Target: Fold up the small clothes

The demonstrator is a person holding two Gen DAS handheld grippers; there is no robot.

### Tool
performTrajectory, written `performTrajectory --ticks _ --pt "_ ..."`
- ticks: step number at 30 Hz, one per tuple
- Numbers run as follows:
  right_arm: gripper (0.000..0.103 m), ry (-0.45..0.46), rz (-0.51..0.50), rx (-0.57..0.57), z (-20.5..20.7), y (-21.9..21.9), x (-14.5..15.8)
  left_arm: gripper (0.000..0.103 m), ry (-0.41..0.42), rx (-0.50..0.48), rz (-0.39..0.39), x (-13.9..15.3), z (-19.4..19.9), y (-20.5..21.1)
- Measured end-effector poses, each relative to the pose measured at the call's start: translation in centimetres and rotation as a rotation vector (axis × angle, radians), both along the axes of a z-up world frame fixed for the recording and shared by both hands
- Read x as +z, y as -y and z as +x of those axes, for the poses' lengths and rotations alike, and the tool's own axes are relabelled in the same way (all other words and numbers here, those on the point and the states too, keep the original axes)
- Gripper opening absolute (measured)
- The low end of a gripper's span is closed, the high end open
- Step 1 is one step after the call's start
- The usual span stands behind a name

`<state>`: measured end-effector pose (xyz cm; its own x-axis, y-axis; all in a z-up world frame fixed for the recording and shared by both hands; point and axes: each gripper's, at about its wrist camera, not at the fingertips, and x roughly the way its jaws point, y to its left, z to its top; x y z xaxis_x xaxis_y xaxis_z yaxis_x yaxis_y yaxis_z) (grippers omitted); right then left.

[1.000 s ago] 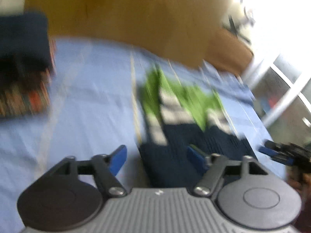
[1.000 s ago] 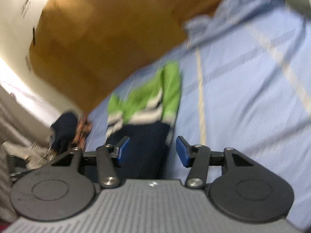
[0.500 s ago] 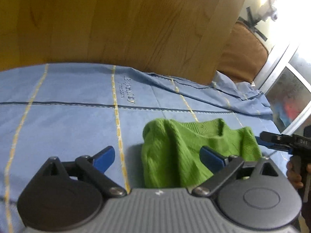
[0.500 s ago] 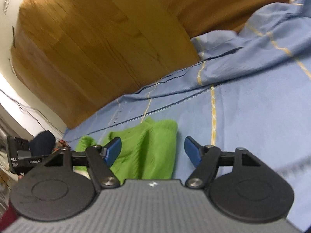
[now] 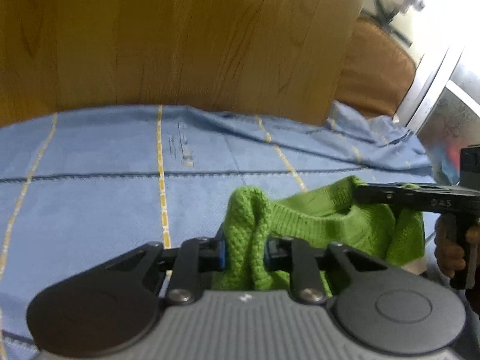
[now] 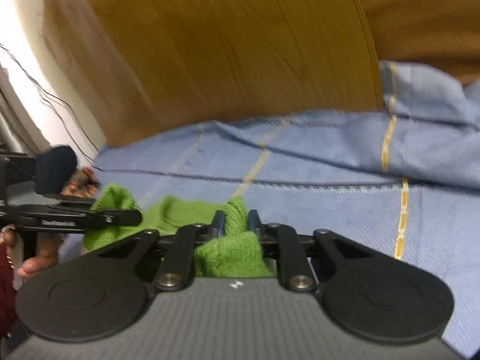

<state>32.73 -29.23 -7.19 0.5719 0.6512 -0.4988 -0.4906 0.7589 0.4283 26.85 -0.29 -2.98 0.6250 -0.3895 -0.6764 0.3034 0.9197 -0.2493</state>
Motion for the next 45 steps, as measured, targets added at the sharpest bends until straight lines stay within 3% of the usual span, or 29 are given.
performTrajectory --ticks 5,10,15,18,21,23,24,25,28,29,32,36,39,42,44,45 --pt "0.016 0.115 0.035 0.022 -5.8 0.1 5.1 0.018 0.101 -0.005 -0.056 3.8 -4.4 -0.7" --pt "0.015 0.24 -0.01 0.099 -14.7 -0.6 9.3 0.018 0.222 -0.036 -0.104 6.5 -12.3 -1.3" --pt "0.015 0.312 -0.052 0.159 -24.6 -0.8 10.1 0.019 0.292 -0.078 -0.12 6.1 -21.8 -2.3" --pt "0.015 0.308 -0.083 0.187 -30.0 -1.0 8.5 0.02 0.289 -0.102 -0.119 4.2 -26.3 -2.7" --pt "0.016 0.302 -0.165 0.211 -33.5 -1.5 5.3 0.029 0.257 -0.117 -0.085 1.8 -29.0 -2.4" --pt "0.017 0.278 -0.246 0.194 -34.0 -1.9 2.8 0.048 0.233 -0.123 -0.078 0.5 -30.0 -2.4" --pt "0.018 0.283 -0.269 0.194 -34.2 -2.0 1.7 0.052 0.232 -0.121 -0.078 0.3 -30.4 -2.5" --pt "0.02 0.299 -0.247 0.182 -34.3 -1.7 1.2 0.062 0.23 -0.127 -0.085 0.5 -30.8 -2.7" --pt "0.042 0.262 -0.181 0.212 -34.7 -0.8 2.3 0.095 0.287 -0.117 -0.109 1.8 -32.4 -4.4" --pt "0.048 0.273 -0.165 0.228 -34.7 -0.5 2.7 0.096 0.318 -0.099 -0.116 2.3 -32.9 -5.3" --pt "0.048 0.308 -0.131 0.265 -36.1 0.6 4.2 0.097 0.355 -0.044 -0.187 3.8 -33.5 -7.8" --pt "0.048 0.328 -0.012 0.224 -35.3 0.6 5.5 0.097 0.315 0.009 -0.29 4.5 -31.0 -8.7" --pt "0.048 0.329 0.018 0.229 -33.7 -2.0 6.0 0.096 0.227 0.04 -0.269 4.0 -27.2 -7.5" --pt "0.049 0.339 -0.015 0.312 -32.4 -6.0 5.8 0.09 0.114 0.049 -0.245 2.7 -23.0 -6.5" --pt "0.048 0.301 -0.096 0.383 -32.2 -8.3 4.6 0.076 -0.001 0.021 -0.268 1.3 -20.2 -6.0" --pt "0.047 0.237 -0.161 0.435 -31.9 -9.5 3.6 0.069 -0.057 0.01 -0.269 0.6 -18.9 -5.7"
